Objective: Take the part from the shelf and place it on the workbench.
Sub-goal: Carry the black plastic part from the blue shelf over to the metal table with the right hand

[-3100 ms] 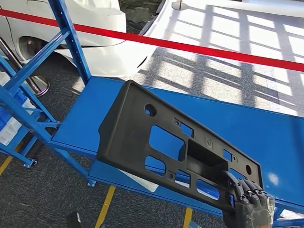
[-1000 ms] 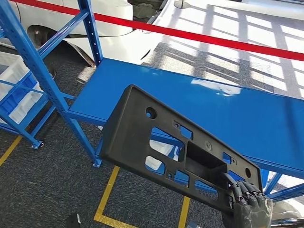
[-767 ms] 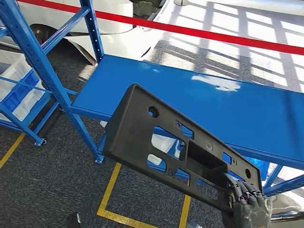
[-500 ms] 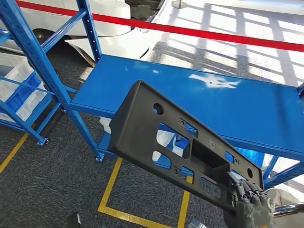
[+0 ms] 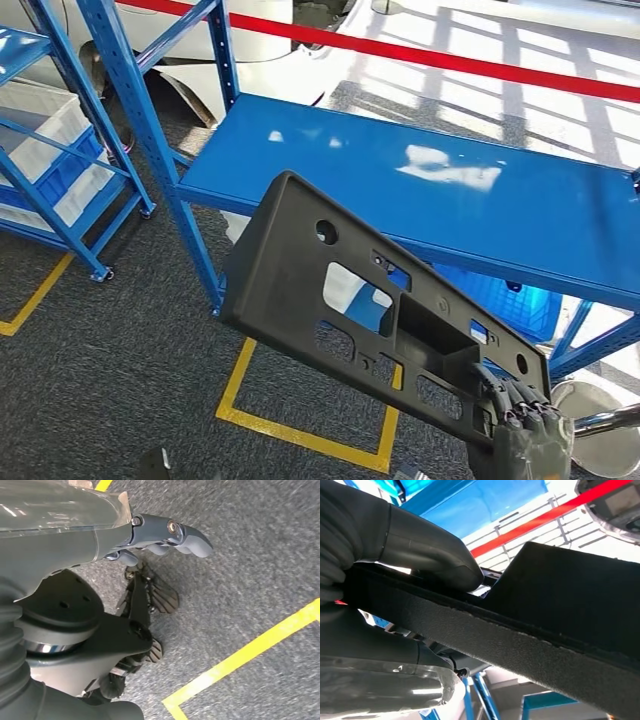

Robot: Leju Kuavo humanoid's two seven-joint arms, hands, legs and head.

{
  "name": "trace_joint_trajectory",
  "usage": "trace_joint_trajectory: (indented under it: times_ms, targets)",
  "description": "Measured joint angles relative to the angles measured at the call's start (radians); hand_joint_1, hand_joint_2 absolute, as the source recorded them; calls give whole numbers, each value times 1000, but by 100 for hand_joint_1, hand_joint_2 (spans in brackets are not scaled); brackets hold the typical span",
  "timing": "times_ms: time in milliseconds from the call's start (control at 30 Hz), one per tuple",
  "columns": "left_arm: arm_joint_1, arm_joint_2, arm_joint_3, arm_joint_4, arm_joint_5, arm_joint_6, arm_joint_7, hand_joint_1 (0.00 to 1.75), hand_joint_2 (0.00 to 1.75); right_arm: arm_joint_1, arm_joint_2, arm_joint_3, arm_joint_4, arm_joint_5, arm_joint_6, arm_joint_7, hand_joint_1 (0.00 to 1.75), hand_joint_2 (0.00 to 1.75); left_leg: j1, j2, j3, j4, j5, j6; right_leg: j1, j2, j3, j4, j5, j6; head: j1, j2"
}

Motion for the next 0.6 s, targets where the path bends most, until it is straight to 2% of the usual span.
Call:
trace_joint_trajectory:
  times_ms: [33, 67, 100, 133, 167, 200, 233, 267, 300, 333, 400, 433, 467, 500, 567, 600]
  targets:
    - [0, 0, 0, 0, 0, 0, 0, 0, 175, 0, 0, 0, 0, -1, 0, -1, 175, 175, -2, 1, -14, 1, 11, 4, 0, 0, -14, 62, -52, 4, 1, 0]
    - [0, 0, 0, 0, 0, 0, 0, 0, 175, 0, 0, 0, 0, -2, 0, -1, 175, 175, -4, 1, -28, 2, 22, 6, -1, 0, -26, 127, -89, 6, 1, 0]
    - [0, 0, 0, 0, 0, 0, 0, 0, 175, 1, 0, 0, 0, -2, 0, -1, 175, 175, -6, 2, -43, 3, 32, 7, -1, 0, -30, 176, -105, 6, 1, 0]
    - [0, 0, 0, 0, 0, 0, 0, 0, 175, 1, 0, 0, 0, -2, 0, -1, 175, 175, -9, 2, -57, 4, 42, 8, -1, 0, -17, 194, -97, 5, 1, 0]
    - [0, 0, 0, 0, 0, 0, 0, 0, 175, 1, 0, 0, 0, -3, 0, -1, 175, 175, -12, 2, -70, 5, 52, 8, 0, 1, 13, 175, -72, 1, 1, 0]
    - [0, 0, 0, 0, 0, 0, 0, 0, 175, 1, 0, 0, 0, -3, 0, -1, 175, 175, -14, 2, -82, 6, 61, 8, 2, 2, 61, 119, -43, -5, 1, 0]
    - [0, -1, 0, 0, 0, 0, 0, 0, 175, 0, 0, -1, -1, -4, 0, -1, 175, 175, -16, 1, -90, 7, 70, 7, 5, 5, 119, 40, -23, -14, 1, 0]
    - [0, -1, 0, 0, 0, 0, 0, 0, 175, -1, 0, -1, -2, -5, 0, -1, 175, 175, -18, 1, -96, 7, 77, 4, 9, 7, 175, -45, -16, -25, 1, 0]
    - [0, -2, 0, 0, 0, -1, -1, 0, 175, -3, 0, -1, -4, -6, 0, -2, 175, 175, -18, 0, -101, 7, 86, 0, 14, 9, 217, -112, -19, -33, 0, 0]
    - [0, -3, 0, 0, 0, -1, -1, 0, 175, -4, 0, -2, -6, -8, 0, -4, 175, 175, -16, 0, -106, 7, 94, -5, 19, 11, 239, -152, -24, -39, 0, 0]
    - [0, -2, 0, 0, -1, 0, -1, 0, 175, -4, 0, -5, -10, -12, 0, -7, 175, 175, -13, 0, -116, 8, 106, -19, 21, 9, 238, -177, -17, -47, 0, 0]
    - [0, -2, 0, 0, -1, 0, -1, 0, 175, -4, 1, -7, -10, -14, 0, -9, 175, 175, -12, -2, -122, 15, 95, -24, 20, 6, 231, -179, -8, -54, 0, 0]
    - [0, -1, 0, 0, -1, 0, -1, 0, 175, -4, 1, -8, -11, -16, 0, -12, 175, 175, -11, -3, -131, 36, 66, -29, 18, 3, 221, -182, 4, -61, -1, 0]
    - [0, 0, 0, 0, 0, 1, -1, 0, 175, -4, 2, -10, -11, -19, 0, -15, 175, 175, -11, -5, -143, 76, 20, -34, 16, 0, 208, -183, 15, -67, -1, 0]
    - [0, 0, 0, 0, 0, 1, -1, 0, 175, -3, 5, -13, -11, -24, 0, -19, 175, 175, -9, -6, -170, 200, -75, -41, 18, -2, 175, -174, 35, -72, -2, 0]
    - [0, 1, 0, 0, 0, 1, -1, 0, 175, -3, 6, -15, -11, -27, 0, -21, 175, 175, -8, -6, -178, 257, -95, -45, 19, -3, 156, -167, 44, -72, -2, 0]
